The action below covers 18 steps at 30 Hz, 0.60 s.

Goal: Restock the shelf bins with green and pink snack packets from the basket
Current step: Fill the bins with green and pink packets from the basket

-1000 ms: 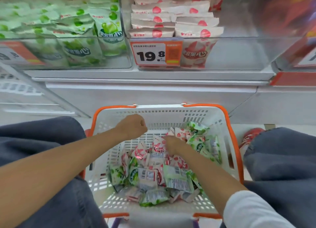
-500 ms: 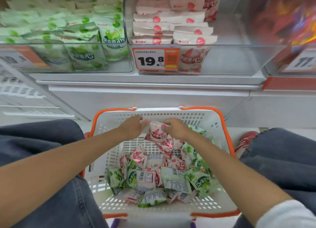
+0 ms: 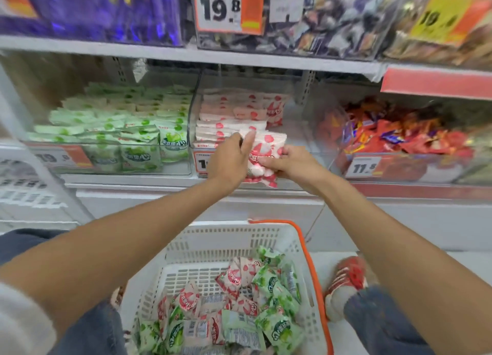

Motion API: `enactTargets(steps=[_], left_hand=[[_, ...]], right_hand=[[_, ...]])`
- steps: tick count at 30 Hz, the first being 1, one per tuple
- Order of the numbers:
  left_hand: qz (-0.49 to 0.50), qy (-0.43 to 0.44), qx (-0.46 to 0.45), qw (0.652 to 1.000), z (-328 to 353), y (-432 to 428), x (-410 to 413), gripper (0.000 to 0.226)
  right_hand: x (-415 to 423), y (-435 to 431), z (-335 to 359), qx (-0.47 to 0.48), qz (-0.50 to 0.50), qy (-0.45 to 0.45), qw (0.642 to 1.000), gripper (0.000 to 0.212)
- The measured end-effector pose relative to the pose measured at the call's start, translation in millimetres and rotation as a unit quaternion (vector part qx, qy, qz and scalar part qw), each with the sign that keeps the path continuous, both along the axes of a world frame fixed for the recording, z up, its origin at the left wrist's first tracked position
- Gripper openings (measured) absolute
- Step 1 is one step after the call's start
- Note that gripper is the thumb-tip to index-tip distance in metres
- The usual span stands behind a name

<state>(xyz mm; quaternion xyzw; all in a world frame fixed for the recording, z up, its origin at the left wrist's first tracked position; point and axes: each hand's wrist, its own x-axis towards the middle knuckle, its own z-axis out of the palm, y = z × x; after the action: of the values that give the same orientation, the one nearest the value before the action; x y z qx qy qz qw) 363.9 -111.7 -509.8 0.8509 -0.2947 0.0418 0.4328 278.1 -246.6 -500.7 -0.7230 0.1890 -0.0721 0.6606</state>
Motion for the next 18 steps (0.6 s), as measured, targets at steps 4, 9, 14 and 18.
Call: enactTargets(steps=[4,9,14,18], left_hand=[[0.015,-0.064,0.004,0.998,26,-36,31,0.055],[-0.066,-0.118,0.145,0.980,31,-73,85,0.058],[-0.090,-0.105,0.342,0.929,9,-90,128,0.054],[-0.082,-0.158,0.339,0.924,-1,-94,138,0.051]], right_hand=[[18,-27,20,0.013,-0.027,-0.020,0.999,0.029],[67,-101,4,-0.021,-0.189,-0.041,0.981,0.011],[136,-156,-34,-0.053,-0.216,0.034,0.974,0.035],[183,-161,-50,-0.105,-0.168,0.088,0.976,0.057]])
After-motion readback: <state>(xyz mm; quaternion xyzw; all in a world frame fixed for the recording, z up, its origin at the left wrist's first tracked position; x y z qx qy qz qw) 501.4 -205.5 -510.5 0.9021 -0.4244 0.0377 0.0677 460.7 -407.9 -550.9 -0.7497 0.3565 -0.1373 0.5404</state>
